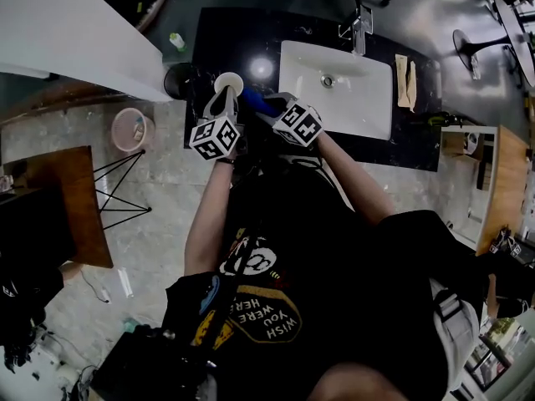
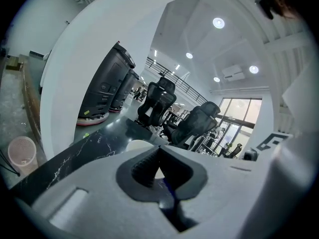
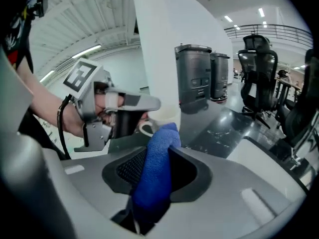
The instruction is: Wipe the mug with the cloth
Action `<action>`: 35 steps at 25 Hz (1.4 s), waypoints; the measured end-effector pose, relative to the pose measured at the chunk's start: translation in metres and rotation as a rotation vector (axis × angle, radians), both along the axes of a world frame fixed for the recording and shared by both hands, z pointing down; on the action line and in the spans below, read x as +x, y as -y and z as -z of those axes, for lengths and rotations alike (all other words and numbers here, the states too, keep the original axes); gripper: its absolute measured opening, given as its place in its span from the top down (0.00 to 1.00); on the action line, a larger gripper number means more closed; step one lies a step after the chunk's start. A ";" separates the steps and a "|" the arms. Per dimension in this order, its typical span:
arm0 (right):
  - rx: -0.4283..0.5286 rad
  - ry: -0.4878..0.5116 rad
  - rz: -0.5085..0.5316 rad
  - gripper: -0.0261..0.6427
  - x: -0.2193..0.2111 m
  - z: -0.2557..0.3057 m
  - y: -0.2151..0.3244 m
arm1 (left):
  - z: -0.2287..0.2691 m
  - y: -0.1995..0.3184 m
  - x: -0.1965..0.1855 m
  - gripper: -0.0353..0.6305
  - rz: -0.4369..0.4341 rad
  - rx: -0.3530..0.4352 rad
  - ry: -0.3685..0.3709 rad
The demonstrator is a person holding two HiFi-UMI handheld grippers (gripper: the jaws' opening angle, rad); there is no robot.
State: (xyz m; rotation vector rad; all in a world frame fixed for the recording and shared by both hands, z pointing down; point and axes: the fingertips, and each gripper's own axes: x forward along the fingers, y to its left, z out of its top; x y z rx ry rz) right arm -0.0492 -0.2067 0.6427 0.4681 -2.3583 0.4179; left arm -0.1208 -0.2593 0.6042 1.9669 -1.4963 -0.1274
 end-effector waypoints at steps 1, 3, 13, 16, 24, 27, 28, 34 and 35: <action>0.009 0.006 -0.047 0.76 0.008 0.003 0.012 | -0.001 -0.001 -0.001 0.94 0.006 -0.005 0.004; 0.033 0.015 -0.137 0.76 0.018 0.011 0.041 | -0.001 -0.005 -0.006 0.94 0.019 -0.014 0.013; 0.069 0.066 -0.229 0.55 -0.001 0.001 0.112 | 0.006 -0.027 -0.027 0.94 0.092 -0.014 0.070; 0.091 0.171 -0.261 0.62 0.014 0.023 0.100 | 0.012 -0.039 -0.035 0.94 0.140 -0.003 0.083; 0.161 0.281 -0.315 0.96 0.053 0.066 0.044 | 0.024 -0.078 -0.033 0.94 0.167 -0.006 0.127; 0.180 0.276 -0.306 0.96 0.054 0.075 0.017 | 0.029 -0.090 -0.024 0.94 0.114 -0.002 0.208; 0.182 0.271 -0.301 0.96 0.053 0.076 0.006 | 0.031 -0.096 -0.022 0.94 0.088 0.000 0.259; 0.205 0.258 -0.360 0.96 0.063 0.090 -0.043 | 0.060 -0.148 -0.009 0.94 0.000 0.067 0.346; 0.212 0.259 -0.374 0.96 0.064 0.096 -0.053 | 0.067 -0.160 -0.009 0.94 -0.002 0.075 0.333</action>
